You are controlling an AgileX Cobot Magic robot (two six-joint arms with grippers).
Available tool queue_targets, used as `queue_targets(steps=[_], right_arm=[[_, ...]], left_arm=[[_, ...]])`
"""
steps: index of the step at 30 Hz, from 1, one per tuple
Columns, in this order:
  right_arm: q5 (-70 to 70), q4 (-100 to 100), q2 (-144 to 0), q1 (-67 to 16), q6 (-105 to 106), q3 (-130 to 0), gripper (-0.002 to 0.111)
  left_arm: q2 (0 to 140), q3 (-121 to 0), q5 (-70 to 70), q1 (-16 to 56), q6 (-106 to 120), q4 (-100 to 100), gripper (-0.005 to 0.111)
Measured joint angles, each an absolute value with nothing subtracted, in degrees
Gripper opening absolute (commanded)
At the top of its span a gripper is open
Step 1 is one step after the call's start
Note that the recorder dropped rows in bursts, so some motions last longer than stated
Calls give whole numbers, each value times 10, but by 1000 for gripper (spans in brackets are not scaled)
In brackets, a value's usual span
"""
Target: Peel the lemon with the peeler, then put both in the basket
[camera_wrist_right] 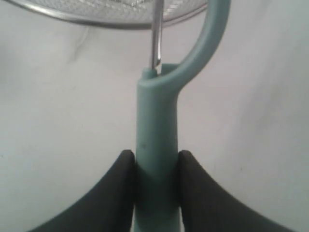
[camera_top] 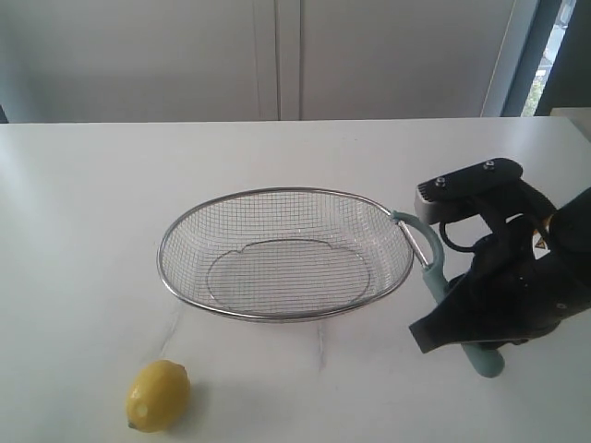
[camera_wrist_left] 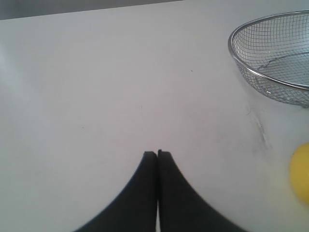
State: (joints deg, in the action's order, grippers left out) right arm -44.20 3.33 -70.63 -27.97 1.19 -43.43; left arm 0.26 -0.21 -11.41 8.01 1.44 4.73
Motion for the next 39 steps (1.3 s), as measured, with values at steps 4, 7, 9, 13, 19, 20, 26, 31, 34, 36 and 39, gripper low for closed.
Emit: queue_targets(steps=[4, 7, 9, 13, 19, 20, 26, 31, 34, 36, 39], right_arm=[[-417, 33, -706, -280, 12, -434, 0], [-413, 33, -706, -280, 12, -434, 0], [-413, 33, -706, -280, 12, -434, 0], [-413, 33, -706, -280, 12, -434, 0], [-413, 33, -706, -280, 12, -434, 0], [-413, 33, -706, -280, 12, -434, 0], [-413, 33, -706, -280, 12, -434, 0], [-412, 33, -706, -280, 11, -434, 0], [-412, 33, -706, -280, 11, -434, 0], [-412, 33, -706, -280, 11, -434, 0], [-412, 33, -706, -280, 11, -434, 0]], left_arm=[[3, -2, -114, 80, 14, 47, 0], [3, -2, -114, 80, 14, 47, 0], [3, -2, -114, 80, 14, 47, 0], [3, -2, -114, 80, 14, 47, 0], [3, -2, -85, 80, 14, 47, 0], [3, -2, -68, 80, 14, 47, 0], [3, -2, 67, 80, 14, 47, 0], [3, -2, 136, 80, 14, 47, 0], [3, -2, 144, 80, 14, 47, 0], [3, -2, 146, 80, 14, 47, 0], [3, -2, 148, 80, 14, 47, 0]])
